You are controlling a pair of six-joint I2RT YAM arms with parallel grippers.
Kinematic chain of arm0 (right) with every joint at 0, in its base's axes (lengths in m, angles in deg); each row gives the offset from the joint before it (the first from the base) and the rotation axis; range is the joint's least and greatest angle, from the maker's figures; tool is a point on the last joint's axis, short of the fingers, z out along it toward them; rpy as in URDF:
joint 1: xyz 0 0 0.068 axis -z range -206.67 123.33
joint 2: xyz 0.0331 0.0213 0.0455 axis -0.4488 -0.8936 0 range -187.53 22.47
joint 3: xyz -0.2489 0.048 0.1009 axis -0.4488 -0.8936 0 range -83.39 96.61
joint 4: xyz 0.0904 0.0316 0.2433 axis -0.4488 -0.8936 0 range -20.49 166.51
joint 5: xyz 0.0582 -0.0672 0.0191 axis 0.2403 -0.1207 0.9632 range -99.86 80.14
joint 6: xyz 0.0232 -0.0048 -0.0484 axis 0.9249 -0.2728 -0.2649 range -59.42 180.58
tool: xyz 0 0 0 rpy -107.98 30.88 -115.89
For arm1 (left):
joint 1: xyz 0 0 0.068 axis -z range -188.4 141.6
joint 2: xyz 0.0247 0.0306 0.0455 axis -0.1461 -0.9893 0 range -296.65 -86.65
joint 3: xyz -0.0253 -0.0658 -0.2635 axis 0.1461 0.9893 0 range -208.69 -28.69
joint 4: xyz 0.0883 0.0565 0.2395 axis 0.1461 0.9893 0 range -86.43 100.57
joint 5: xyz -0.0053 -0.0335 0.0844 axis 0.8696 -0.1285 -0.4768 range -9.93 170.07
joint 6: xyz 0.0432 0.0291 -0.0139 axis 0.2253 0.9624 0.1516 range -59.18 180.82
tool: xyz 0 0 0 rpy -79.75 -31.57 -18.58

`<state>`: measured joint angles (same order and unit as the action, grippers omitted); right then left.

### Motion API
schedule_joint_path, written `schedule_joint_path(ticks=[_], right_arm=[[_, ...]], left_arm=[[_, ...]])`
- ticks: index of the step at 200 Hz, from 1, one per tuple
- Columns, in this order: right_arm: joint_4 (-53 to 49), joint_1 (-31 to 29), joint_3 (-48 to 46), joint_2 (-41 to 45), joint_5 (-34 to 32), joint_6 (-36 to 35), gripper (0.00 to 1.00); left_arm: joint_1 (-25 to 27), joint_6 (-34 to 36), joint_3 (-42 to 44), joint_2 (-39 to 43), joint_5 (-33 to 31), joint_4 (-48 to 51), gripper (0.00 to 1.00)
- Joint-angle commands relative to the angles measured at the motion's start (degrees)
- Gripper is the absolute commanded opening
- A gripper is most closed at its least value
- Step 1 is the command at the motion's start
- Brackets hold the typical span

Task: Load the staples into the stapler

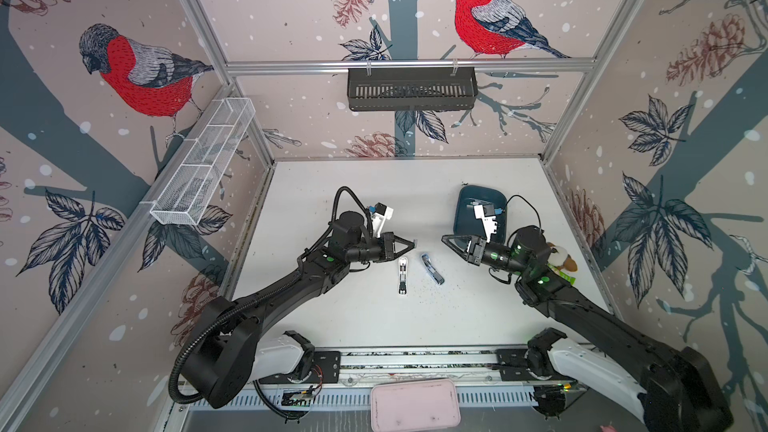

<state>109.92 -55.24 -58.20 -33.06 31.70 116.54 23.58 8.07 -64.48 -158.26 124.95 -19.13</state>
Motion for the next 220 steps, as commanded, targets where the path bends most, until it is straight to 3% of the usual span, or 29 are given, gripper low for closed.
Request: schedule_joint_path(ticks=[1,39,220], right_arm=[[10.9,-0.8,0.8,-1.6,2.1,5.9,0.29],[13.1,-2.4,3.2,-4.6,2.0,7.1,0.31],[16.1,-9.1,8.2,-11.0,1.0,6.6,0.35]], left_arm=[[-0.4,-10.4,2.0,0.0,6.6,-19.7,0.00],[-0.4,-17.4,4.4,-0.4,8.0,-31.4,0.00],[0.6,-17.5,4.4,1.1,8.3,-33.7,0.00]])
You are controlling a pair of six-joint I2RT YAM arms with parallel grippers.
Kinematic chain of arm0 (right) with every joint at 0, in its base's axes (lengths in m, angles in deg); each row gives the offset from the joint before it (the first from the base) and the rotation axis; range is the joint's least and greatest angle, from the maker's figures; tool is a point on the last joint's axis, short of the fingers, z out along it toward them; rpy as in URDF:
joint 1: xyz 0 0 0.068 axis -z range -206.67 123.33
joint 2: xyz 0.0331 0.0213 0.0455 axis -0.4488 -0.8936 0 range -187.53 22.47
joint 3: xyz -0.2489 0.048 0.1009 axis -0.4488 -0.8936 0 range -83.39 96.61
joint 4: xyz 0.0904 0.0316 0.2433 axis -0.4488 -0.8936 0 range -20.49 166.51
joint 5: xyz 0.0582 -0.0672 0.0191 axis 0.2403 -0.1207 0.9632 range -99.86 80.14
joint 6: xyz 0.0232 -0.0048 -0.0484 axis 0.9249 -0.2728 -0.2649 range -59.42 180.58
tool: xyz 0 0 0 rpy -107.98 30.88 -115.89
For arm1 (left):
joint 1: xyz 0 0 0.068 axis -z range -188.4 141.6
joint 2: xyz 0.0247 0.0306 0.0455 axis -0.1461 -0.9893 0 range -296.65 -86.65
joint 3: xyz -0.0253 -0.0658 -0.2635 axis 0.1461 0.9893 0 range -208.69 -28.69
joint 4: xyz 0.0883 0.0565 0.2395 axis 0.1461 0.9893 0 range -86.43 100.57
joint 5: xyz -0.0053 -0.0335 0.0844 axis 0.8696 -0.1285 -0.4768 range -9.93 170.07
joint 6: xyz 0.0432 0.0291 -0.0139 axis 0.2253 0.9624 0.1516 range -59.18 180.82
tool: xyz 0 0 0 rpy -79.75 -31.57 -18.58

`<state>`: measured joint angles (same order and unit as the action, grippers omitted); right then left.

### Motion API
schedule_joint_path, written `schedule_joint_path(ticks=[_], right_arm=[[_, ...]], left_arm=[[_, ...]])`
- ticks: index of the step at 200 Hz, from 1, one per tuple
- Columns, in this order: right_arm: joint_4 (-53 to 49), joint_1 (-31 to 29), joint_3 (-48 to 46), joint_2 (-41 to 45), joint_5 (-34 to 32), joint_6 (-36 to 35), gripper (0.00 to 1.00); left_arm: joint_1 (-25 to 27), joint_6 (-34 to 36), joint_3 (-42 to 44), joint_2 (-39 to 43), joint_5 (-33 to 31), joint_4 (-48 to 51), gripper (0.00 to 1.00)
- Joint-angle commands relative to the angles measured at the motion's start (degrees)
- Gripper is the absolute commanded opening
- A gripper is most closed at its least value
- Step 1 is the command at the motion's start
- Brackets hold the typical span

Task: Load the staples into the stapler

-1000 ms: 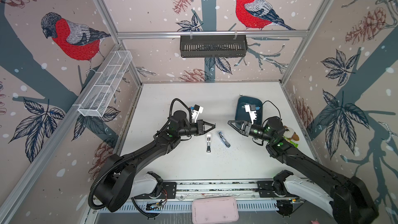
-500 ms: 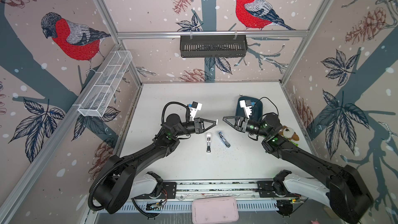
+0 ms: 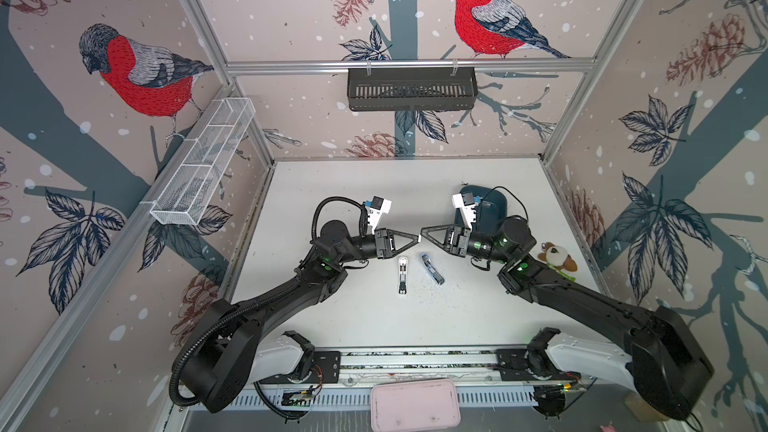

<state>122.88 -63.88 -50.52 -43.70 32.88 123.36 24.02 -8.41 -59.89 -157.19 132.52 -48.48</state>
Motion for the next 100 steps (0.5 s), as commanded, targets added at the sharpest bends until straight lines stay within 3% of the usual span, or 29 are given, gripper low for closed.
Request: schedule_joint_path(ticks=[1,100], right_arm=[[3.2,-0.4,0.5,-0.4,-0.2,-0.2,0.35],[3.5,-0.7,0.4,-1.5,-0.6,-0.3,0.29]], left_arm=[[0.1,-1.0,-0.2,0.1,0.8,-4.4,0.00],[0.2,-0.7,0.1,0.4,0.9,-3.9,0.00]])
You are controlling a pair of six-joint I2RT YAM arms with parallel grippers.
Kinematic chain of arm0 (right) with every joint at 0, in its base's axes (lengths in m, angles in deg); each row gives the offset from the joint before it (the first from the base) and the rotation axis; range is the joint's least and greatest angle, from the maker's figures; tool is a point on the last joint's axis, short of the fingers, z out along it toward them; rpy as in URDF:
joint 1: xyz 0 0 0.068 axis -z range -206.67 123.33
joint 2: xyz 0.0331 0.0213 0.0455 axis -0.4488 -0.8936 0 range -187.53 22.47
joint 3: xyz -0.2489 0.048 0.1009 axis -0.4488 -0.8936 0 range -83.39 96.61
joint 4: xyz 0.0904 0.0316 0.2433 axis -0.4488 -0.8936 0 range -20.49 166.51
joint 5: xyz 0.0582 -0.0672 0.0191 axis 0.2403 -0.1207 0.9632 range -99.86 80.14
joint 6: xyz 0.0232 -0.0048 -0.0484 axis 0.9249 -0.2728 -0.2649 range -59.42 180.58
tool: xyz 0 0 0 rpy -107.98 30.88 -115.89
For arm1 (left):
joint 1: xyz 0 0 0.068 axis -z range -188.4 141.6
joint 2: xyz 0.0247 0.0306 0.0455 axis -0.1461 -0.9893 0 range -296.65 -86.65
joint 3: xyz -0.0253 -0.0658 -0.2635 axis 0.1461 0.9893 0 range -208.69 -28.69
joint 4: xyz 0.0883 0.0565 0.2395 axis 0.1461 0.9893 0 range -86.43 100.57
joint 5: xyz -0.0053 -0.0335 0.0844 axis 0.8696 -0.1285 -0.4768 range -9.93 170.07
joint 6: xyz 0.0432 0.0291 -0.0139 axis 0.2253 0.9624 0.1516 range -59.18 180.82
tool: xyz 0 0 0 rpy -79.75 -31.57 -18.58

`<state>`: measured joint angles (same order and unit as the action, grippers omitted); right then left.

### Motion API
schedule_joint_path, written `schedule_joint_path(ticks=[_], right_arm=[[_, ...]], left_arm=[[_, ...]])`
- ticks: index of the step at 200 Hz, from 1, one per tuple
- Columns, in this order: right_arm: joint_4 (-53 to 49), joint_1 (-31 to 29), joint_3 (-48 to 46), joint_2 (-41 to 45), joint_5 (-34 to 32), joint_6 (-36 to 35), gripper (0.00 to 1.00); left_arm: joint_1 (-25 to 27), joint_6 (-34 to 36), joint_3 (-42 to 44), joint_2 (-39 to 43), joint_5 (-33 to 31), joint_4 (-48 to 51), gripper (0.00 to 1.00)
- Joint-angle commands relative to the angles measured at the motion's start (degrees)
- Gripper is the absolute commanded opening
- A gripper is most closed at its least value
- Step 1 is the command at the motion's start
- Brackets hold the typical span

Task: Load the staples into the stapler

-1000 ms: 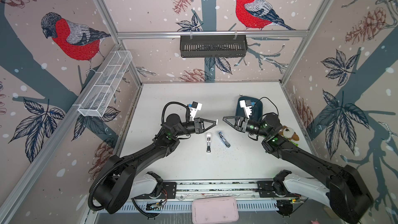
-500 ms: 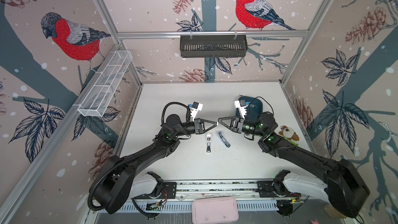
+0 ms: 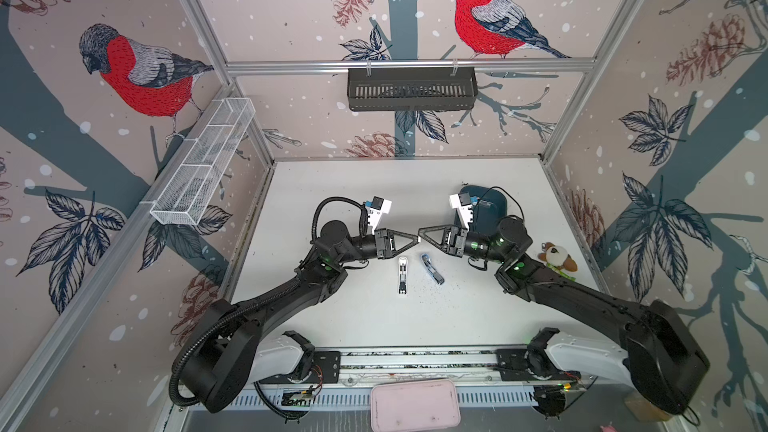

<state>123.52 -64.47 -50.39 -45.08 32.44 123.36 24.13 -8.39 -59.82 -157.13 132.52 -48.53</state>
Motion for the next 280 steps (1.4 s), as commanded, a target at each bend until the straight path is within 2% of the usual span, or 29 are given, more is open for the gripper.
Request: schedule_joint_path(ticks=[1,108,130,145,177,203,233,249,280], right_arm=[[2.8,-0.1,0.3,-0.1,-0.2,-0.3,0.29],[3.2,-0.1,0.2,-0.5,-0.4,-0.3,0.18],[2.9,-0.1,0.1,-0.6,-0.3,-0.3,0.17],[2.8,0.1,-0.1,-0.4,-0.4,-0.4,0.17],[1.5,0.5,-1.1,0.7,-0.6,-1.0,0.16],[-6.1,0.5,-1.9,3.9,-2.9,-4.5,0.16],[-24.1,-2.5,0.4,8.7,-12.7,-13.4,0.17],[-31.5,-5.3,1.5,10.4,-20.0,-16.7,0.16],[-42.6,-12.1,3.9,12.3,-35.0,-21.8,0.17]], left_arm=[[0.1,-0.7,0.0,0.3,1.0,-3.8,0.00],[0.2,0.1,-0.1,0.8,0.9,-2.8,0.00],[0.2,0.7,-0.1,1.2,0.5,-1.5,0.19],[0.1,1.0,0.0,1.6,0.4,-0.7,0.27],[-1.4,1.5,2.1,4.4,0.2,2.0,0.28],[-4.3,3.9,5.9,9.5,0.1,8.2,0.27],[-5.9,16.2,6.7,16.0,-5.1,31.9,0.28],[-6.0,19.7,8.4,17.3,-8.4,38.6,0.34],[-3.7,25.8,10.3,13.9,-14.8,47.0,0.32]])
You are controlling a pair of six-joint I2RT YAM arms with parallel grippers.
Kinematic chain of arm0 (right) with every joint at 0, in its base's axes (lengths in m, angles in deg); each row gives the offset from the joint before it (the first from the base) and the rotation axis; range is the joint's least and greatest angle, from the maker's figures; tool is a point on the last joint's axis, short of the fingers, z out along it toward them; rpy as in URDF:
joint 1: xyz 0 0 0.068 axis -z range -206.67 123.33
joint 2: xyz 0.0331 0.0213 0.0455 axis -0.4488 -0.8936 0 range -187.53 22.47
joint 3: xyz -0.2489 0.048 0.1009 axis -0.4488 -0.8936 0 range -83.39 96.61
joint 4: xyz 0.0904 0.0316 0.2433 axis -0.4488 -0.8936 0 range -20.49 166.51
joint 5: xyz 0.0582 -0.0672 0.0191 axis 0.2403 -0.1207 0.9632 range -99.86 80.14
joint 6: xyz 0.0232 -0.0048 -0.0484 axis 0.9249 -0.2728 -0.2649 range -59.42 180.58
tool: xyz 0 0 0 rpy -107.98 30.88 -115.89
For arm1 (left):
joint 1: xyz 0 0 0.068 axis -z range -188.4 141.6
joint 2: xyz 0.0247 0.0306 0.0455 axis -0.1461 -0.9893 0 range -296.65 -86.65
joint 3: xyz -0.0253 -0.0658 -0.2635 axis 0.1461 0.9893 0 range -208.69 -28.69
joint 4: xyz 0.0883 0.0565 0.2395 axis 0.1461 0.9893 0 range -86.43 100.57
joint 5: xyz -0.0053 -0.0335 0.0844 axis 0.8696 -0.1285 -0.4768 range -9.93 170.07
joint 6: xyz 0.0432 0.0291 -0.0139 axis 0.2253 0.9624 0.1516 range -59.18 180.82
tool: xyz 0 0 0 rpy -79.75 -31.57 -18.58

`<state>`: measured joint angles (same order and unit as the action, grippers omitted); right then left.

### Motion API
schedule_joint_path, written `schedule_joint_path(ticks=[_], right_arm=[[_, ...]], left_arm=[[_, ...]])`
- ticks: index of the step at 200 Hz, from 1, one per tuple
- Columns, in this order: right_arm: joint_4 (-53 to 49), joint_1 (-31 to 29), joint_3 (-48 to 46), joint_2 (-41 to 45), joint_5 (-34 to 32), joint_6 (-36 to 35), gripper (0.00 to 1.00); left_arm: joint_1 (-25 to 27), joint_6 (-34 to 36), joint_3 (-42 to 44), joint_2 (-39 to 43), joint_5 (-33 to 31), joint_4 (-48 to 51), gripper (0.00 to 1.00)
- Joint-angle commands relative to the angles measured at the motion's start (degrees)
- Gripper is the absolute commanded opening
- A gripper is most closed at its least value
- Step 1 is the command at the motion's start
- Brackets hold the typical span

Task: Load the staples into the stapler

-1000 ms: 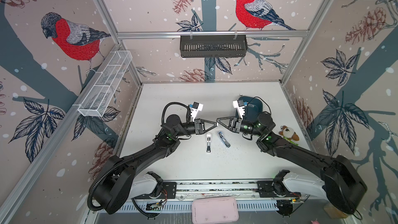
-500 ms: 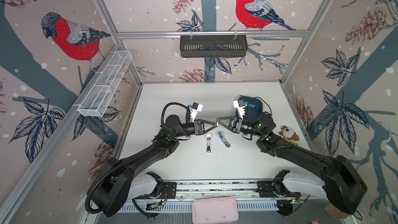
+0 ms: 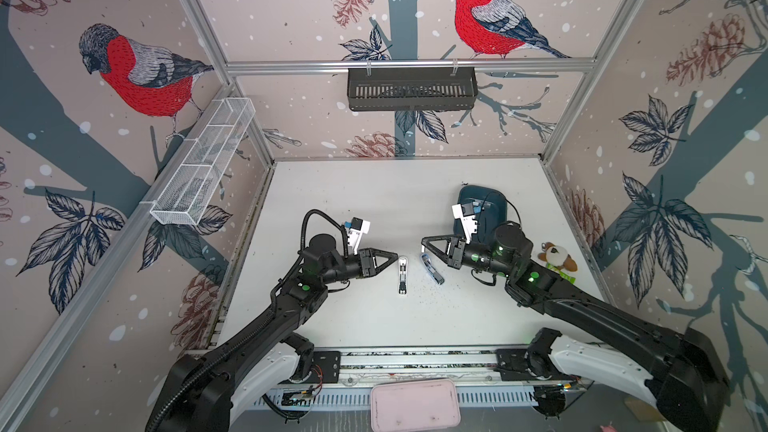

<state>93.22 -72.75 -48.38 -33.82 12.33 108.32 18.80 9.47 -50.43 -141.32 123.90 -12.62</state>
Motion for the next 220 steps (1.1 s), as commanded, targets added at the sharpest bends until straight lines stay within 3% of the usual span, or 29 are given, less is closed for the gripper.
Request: schedule_joint_path(ticks=[1,22,96,136,220], right_arm=[[-12.3,-3.8,1.9,1.1,-14.9,-6.8,0.17],[-17.8,-6.6,3.1,1.2,-21.3,-8.7,0.17],[-18.2,-7.7,1.2,0.9,-22.7,-10.0,0.16],[-17.3,-7.1,1.4,-0.1,-21.2,-11.2,0.16],[-15.4,-6.7,-0.5,0.5,-19.8,-10.2,0.16]], left_arm=[[1.9,8.0,0.9,-1.9,-6.6,11.3,0.32],[5.7,10.2,0.7,-3.2,-13.7,14.6,0.29],[11.1,11.0,-1.3,-12.8,-22.5,14.7,0.23],[14.2,9.4,-4.0,-18.8,-23.2,11.4,0.20],[14.8,8.4,-4.5,-21.5,-20.8,8.3,0.18]])
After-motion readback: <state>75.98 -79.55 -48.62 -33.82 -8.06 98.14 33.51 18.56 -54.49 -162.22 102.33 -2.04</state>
